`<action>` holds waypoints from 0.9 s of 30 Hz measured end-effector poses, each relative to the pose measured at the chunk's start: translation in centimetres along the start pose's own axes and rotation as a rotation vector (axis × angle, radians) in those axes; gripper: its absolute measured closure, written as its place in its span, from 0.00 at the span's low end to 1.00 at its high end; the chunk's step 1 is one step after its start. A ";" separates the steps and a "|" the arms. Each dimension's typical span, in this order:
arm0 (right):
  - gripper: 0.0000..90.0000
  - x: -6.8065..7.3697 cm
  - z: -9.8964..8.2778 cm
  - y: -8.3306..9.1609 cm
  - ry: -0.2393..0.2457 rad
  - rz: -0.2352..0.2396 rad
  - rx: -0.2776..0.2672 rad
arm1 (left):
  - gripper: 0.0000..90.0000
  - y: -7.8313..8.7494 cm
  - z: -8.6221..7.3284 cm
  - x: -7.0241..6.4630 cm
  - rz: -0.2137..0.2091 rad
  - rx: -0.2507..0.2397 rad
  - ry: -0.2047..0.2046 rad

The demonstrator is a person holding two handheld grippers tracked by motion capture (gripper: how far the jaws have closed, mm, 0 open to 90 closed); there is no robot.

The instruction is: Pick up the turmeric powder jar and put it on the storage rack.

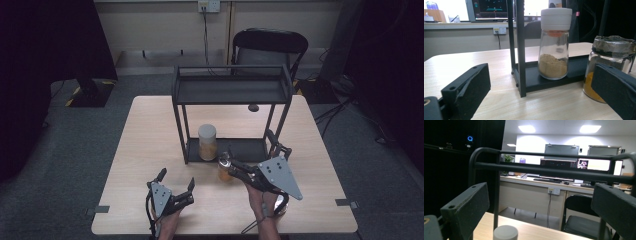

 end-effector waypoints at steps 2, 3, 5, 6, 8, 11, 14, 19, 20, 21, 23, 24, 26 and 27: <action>0.01 0.2 -0.7 -0.2 -0.013 0.013 0.018 | 0.02 0.0 0.0 0.0 0.000 0.000 -0.001; 0.02 0.2 -1.0 -0.3 -0.020 0.015 0.025 | 0.02 0.0 0.0 0.0 0.000 -0.001 -0.001; 0.02 0.4 -1.6 -0.5 -0.023 0.022 0.042 | 0.02 0.0 0.0 0.0 0.001 -0.002 0.000; 0.03 0.4 -1.9 -0.6 -0.023 0.020 0.046 | 0.02 0.0 0.0 0.0 0.001 -0.002 0.000; 0.03 0.4 -2.6 -0.7 -0.031 0.027 0.056 | 0.02 0.0 0.0 0.0 0.001 -0.002 -0.001; 0.03 0.3 -3.7 -0.8 -0.036 0.033 0.074 | 0.02 0.0 0.0 0.0 -0.001 -0.003 -0.001; 0.02 0.0 -4.6 -1.2 -0.037 0.049 0.134 | 0.02 0.0 0.0 0.0 -0.003 -0.003 0.000; 0.01 -0.1 -6.1 -1.1 -0.048 0.053 0.156 | 0.02 0.0 0.0 0.0 -0.002 -0.004 -0.003; 0.01 -0.1 -6.4 -1.1 -0.050 0.054 0.158 | 0.02 0.0 0.0 0.0 -0.001 -0.005 -0.003; 0.01 -0.1 -6.7 -1.1 -0.051 0.053 0.156 | 0.02 0.0 -0.1 0.0 -0.001 -0.005 -0.003; 0.02 -0.2 -7.2 -0.9 -0.054 0.052 0.154 | 0.02 0.0 -0.1 0.0 -0.001 -0.006 -0.002; 0.02 -0.2 -7.4 -0.9 -0.056 0.050 0.153 | 0.02 0.0 -0.1 0.0 -0.002 -0.006 -0.002; 0.04 -0.2 -7.8 -0.9 -0.053 0.051 0.167 | 0.02 0.0 -0.1 0.0 -0.001 -0.006 -0.003; 0.06 -0.2 -8.0 -0.9 -0.051 0.054 0.169 | 0.02 0.0 -0.1 0.0 -0.001 -0.006 -0.003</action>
Point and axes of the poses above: each handheld gripper's, and its own axes: y roughly backward along the jaws, z roughly out of its top, x roughly to its left, the point moved 7 cm from there along -y, roughly forward along the jaws, and after that the axes turned 13 degrees about -y, right-handed, at the moved point
